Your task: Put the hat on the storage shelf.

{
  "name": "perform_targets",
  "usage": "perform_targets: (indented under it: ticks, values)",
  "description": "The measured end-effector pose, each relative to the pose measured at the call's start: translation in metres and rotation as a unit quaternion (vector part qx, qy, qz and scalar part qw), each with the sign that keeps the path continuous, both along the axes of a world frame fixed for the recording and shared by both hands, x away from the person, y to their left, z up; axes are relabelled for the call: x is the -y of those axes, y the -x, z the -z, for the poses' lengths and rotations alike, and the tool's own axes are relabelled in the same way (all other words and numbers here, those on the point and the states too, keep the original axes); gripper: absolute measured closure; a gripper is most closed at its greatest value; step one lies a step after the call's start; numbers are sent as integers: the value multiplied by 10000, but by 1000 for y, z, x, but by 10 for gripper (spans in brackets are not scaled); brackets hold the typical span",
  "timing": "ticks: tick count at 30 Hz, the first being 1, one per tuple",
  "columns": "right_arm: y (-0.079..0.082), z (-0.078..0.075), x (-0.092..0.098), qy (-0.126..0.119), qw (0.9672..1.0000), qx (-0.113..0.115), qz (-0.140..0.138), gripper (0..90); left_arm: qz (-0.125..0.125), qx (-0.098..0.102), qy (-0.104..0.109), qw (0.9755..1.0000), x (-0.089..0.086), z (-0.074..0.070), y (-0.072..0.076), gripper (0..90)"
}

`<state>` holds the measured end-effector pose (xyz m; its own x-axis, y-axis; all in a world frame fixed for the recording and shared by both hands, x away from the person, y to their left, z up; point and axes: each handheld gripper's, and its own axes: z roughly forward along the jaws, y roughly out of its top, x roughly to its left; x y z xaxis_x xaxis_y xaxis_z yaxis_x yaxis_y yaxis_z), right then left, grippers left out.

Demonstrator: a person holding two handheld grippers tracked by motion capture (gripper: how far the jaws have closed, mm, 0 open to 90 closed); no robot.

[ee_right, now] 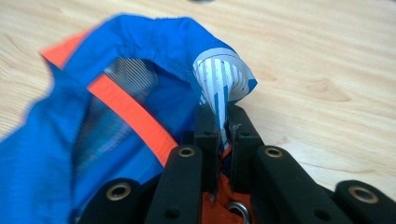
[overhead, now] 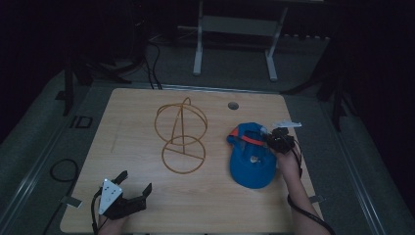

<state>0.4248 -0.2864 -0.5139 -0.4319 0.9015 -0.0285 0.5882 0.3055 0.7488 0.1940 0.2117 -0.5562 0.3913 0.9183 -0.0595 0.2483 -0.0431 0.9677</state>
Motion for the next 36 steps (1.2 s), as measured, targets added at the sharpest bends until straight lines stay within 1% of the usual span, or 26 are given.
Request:
perform_targets:
  ticks: [1,3,4,6,10,12,13,14,16,18,19,21,25,26,27,28,29,30,31,33,34,36]
  values:
    - [2,-4,1,-36,10000,39,19,848,-6,-18,-66,10000,2,-3,1,46]
    - [8,-14,2,-144,9999,72,27,848,18,-38,-62,10000,3,-5,2,46]
    - [10,-17,3,-194,9998,107,25,849,5,-110,-50,9999,5,-7,2,46]
    - [15,-26,4,-322,9993,182,-19,848,50,-160,3,9999,8,-10,3,45]
    - [25,-45,6,-473,9980,405,-87,849,79,-259,-138,9995,14,-17,4,45]
    - [34,-61,6,-558,9967,573,-155,849,230,-287,-91,9993,15,-20,4,46]
    - [39,-67,6,-617,9958,648,-195,849,275,-349,-81,9990,15,-23,3,46]
    - [39,-67,6,-617,9958,648,-195,849,321,-352,-30,9989,15,-25,3,46]
    - [46,-76,5,-638,9949,742,-236,849,360,-395,32,9986,16,-30,3,46]
    - [54,-87,5,-681,9933,879,-311,849,413,-404,92,9983,17,-35,2,46]
    - [56,-90,5,-686,9928,917,-344,849,428,-432,92,9981,19,-39,2,47]
    - [64,-99,5,-782,9909,1010,-414,849,491,-410,115,9979,21,-44,2,47]
    - [75,-112,4,-849,9882,1160,-534,849,603,-278,-16,9978,29,-59,2,47]
    - [78,-115,3,-837,9876,1192,-577,849,684,-219,-33,9974,32,-65,3,47]
    - [82,-118,2,-819,9871,1237,-605,849,700,-171,-99,9973,35,-70,3,47]
    - [85,-121,2,-813,9864,1287,-626,849,753,-111,-110,9970,38,-76,3,47]
    - [88,-123,1,-756,9861,1335,-638,849,818,-78,-139,9965,41,-81,3,47]
    - [93,-128,2,-798,9847,1395,-674,849,856,-45,-194,9961,44,-87,3,47]
    - [93,-128,2,-798,9847,1395,-674,849,935,-17,-221,9954,48,-92,2,47]
    - [97,-132,2,-830,9834,1453,-705,850,1005,44,-290,9945,54,-101,1,47]
    - [99,-134,2,-871,9829,1444,-738,850,1091,99,-330,9934,59,-108,0,47]
    - [104,-137,2,-863,9819,1493,-780,849,1143,190,-382,9925,66,-116,-2,47]
